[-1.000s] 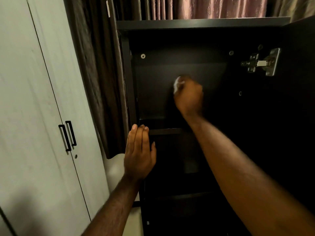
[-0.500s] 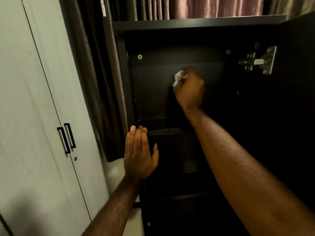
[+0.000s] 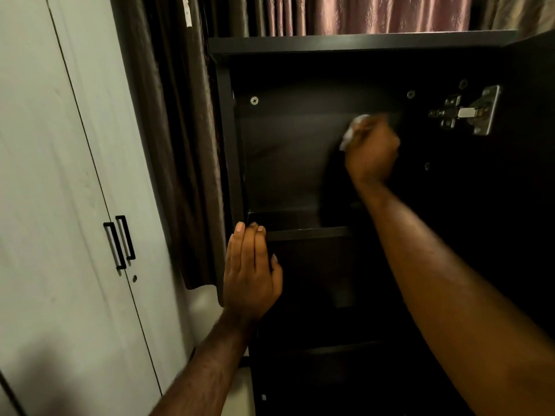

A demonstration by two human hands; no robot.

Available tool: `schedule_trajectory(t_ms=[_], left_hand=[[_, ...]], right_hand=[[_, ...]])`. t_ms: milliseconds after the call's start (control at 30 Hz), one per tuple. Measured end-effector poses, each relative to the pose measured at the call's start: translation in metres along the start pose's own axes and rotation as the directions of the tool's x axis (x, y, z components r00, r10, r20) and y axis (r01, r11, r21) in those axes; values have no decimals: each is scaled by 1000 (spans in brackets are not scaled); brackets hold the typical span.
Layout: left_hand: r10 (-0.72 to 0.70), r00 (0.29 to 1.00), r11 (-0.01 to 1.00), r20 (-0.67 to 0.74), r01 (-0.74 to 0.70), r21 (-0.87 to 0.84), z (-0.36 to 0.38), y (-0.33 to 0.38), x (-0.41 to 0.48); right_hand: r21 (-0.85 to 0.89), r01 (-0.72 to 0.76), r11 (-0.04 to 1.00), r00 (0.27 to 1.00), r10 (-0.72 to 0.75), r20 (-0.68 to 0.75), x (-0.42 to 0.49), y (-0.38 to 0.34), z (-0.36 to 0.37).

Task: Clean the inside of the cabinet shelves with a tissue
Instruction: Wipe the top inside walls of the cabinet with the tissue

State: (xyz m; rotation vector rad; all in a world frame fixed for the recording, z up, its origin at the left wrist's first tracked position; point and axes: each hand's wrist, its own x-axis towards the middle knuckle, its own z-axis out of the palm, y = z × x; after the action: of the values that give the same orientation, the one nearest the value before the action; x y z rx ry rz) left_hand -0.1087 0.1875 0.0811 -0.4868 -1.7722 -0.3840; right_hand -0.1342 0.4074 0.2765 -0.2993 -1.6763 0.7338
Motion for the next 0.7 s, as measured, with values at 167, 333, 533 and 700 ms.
schedule_trajectory(t_ms=[167, 333, 533, 700], left_hand=[[-24, 1000, 1000, 13, 24, 6, 2, 1, 1], [-30, 1000, 1000, -3, 30, 5, 2, 1, 1], [5, 1000, 1000, -18, -4, 12, 4, -4, -1], [14, 1000, 1000, -10, -15, -12, 3, -6, 0]], right_hand=[[-95, -186, 978, 981, 179, -80, 12, 42, -15], [146, 52, 988, 998, -45, -53, -9, -2, 13], [344, 361, 867, 858, -453, 241, -51, -98, 62], [290, 461, 838, 795, -536, 283, -57, -90, 57]])
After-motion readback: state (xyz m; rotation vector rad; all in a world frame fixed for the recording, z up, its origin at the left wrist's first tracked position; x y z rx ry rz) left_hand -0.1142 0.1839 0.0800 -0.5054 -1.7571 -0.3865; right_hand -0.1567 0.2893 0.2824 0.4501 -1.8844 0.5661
